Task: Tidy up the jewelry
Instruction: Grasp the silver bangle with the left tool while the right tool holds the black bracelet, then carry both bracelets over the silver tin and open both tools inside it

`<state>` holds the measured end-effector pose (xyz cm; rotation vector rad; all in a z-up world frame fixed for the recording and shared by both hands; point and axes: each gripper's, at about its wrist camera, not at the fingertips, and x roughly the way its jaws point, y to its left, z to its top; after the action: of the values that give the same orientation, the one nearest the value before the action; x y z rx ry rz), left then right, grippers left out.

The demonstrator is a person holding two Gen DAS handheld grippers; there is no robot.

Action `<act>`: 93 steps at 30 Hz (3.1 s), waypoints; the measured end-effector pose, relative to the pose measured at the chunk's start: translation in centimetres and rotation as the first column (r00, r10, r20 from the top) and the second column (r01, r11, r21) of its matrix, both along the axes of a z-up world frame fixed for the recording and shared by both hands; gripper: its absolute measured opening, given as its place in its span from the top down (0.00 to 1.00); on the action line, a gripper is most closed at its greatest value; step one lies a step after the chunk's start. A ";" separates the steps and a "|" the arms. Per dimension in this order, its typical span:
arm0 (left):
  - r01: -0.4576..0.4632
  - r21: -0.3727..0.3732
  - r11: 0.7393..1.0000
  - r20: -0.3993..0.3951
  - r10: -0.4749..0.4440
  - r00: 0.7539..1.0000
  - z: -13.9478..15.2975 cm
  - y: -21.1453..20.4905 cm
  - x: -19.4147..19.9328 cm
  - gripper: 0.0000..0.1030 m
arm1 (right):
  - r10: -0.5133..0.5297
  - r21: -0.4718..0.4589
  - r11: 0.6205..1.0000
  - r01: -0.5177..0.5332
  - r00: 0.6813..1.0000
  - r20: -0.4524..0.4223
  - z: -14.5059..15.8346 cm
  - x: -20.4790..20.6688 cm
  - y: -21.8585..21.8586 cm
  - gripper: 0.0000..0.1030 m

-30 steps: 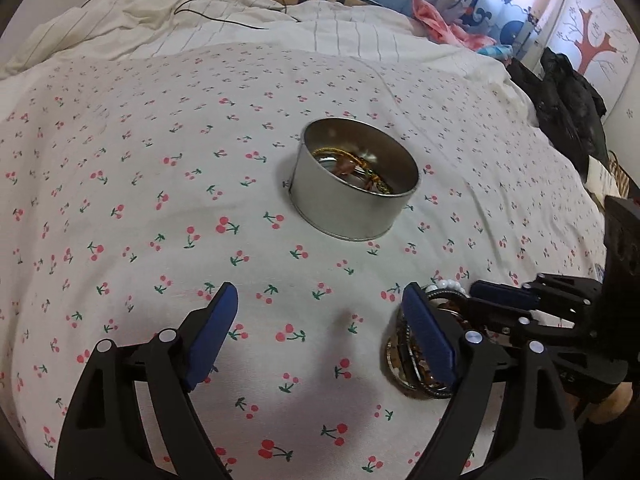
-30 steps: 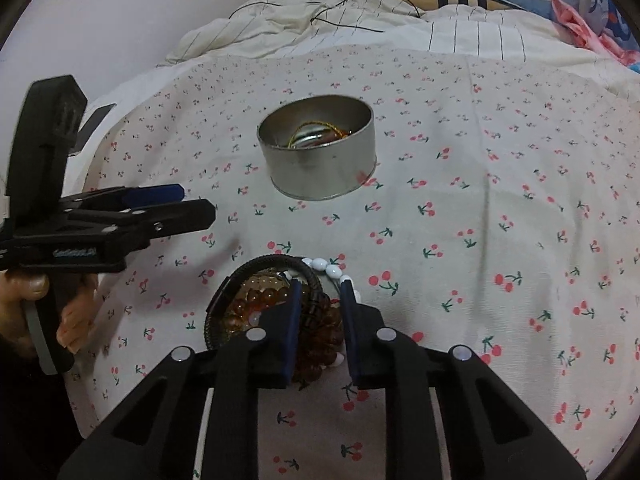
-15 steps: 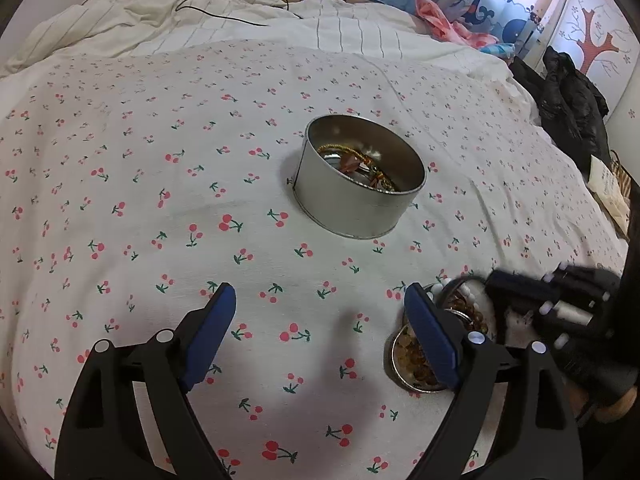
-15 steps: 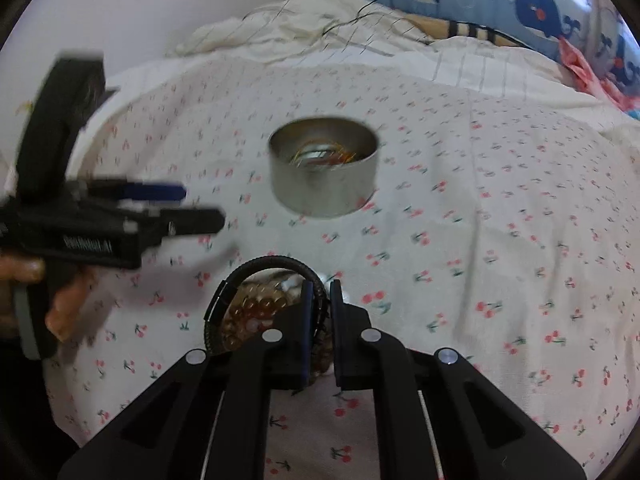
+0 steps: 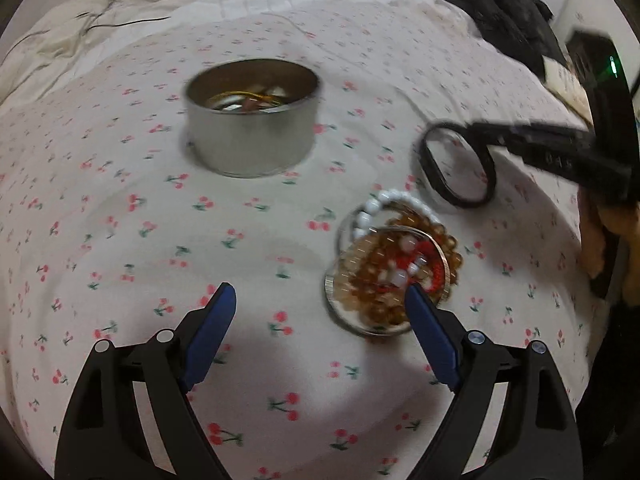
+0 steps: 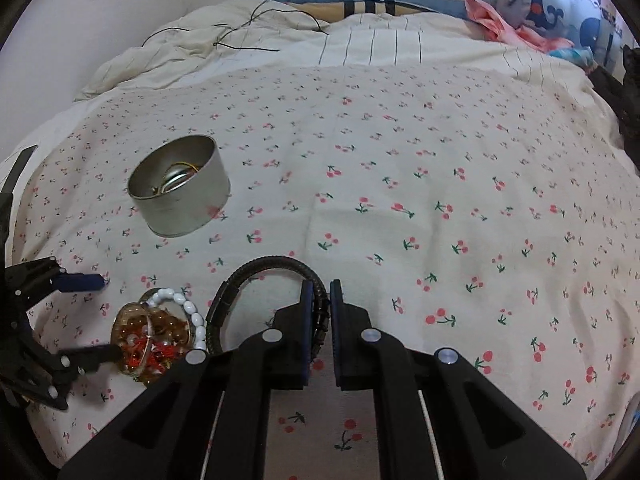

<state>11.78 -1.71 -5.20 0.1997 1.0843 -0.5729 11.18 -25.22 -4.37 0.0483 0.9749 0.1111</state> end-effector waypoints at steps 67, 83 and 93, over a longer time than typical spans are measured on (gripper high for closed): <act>-0.173 0.002 0.985 0.152 0.170 0.974 5.2 -1.4 11.0 0.97 | 0.043 0.061 0.997 -0.055 0.983 0.181 5.0 6.1 2.5 0.90; -0.255 -0.019 0.967 0.143 0.255 0.956 6.2 1.5 10.9 0.91 | 0.171 -0.013 0.985 -0.172 0.972 0.162 3.7 9.9 9.0 0.90; -0.280 -0.079 0.957 0.132 0.288 0.948 6.6 4.0 7.5 0.67 | 0.226 -0.054 0.974 -0.221 0.966 0.123 1.7 11.2 12.3 0.90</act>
<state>19.30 2.31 1.36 0.0301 0.9349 -0.3250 22.35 -12.93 -2.70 -0.1047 0.8511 0.2992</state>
